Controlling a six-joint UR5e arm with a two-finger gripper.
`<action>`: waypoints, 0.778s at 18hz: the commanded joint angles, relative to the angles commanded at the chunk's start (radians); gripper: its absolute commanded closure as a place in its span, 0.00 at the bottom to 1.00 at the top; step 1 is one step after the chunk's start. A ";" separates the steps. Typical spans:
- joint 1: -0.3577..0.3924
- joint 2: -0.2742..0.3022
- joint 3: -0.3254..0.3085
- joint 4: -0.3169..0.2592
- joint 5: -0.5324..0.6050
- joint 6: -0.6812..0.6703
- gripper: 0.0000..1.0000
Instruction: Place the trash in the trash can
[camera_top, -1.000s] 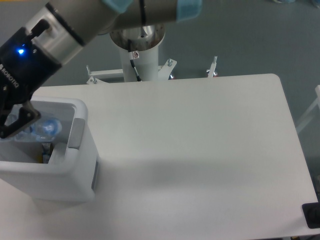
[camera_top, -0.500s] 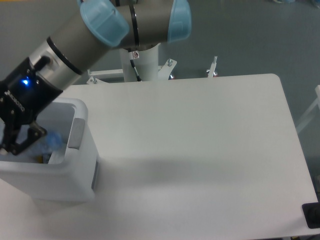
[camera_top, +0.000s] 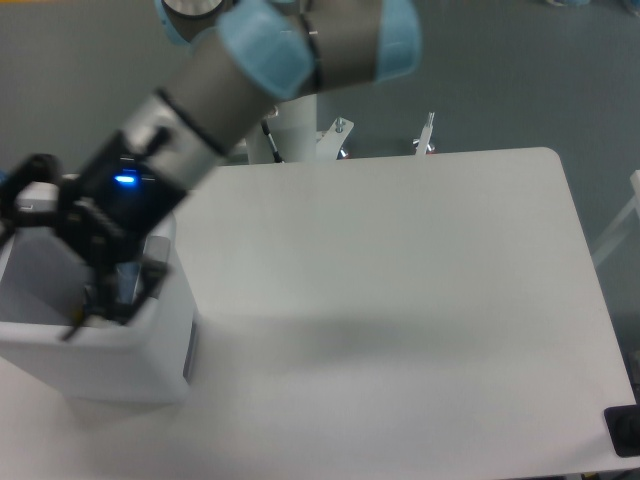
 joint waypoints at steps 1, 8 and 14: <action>0.029 -0.011 -0.009 0.000 0.002 0.011 0.00; 0.172 -0.025 -0.175 -0.002 0.244 0.309 0.00; 0.209 -0.034 -0.184 -0.026 0.492 0.507 0.00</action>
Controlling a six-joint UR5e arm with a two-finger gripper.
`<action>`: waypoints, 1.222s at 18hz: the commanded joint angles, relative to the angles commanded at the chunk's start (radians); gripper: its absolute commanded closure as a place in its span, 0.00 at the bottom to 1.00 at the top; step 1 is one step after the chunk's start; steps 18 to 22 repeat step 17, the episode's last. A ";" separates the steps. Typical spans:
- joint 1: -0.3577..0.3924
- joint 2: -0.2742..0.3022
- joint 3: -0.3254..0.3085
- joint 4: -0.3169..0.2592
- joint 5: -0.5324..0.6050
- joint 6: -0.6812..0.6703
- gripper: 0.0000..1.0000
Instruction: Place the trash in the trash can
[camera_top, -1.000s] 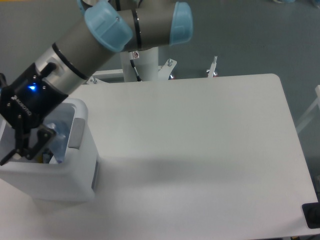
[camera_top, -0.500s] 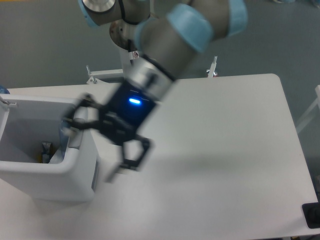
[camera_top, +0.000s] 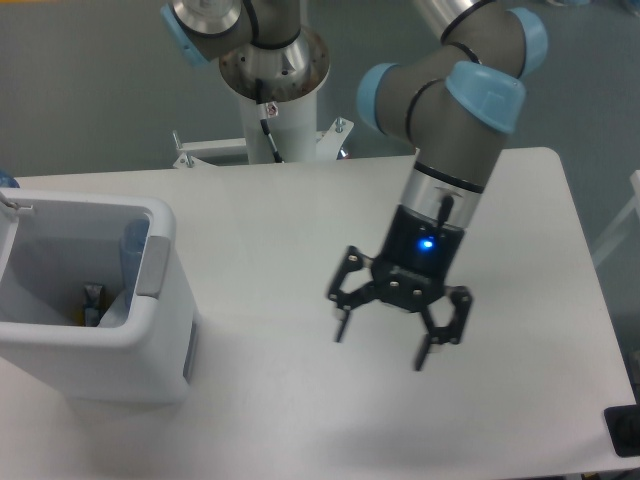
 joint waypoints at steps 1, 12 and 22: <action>0.003 -0.003 0.002 -0.006 0.020 0.037 0.00; -0.001 -0.002 0.000 -0.112 0.351 0.206 0.00; -0.029 -0.003 -0.003 -0.126 0.440 0.267 0.00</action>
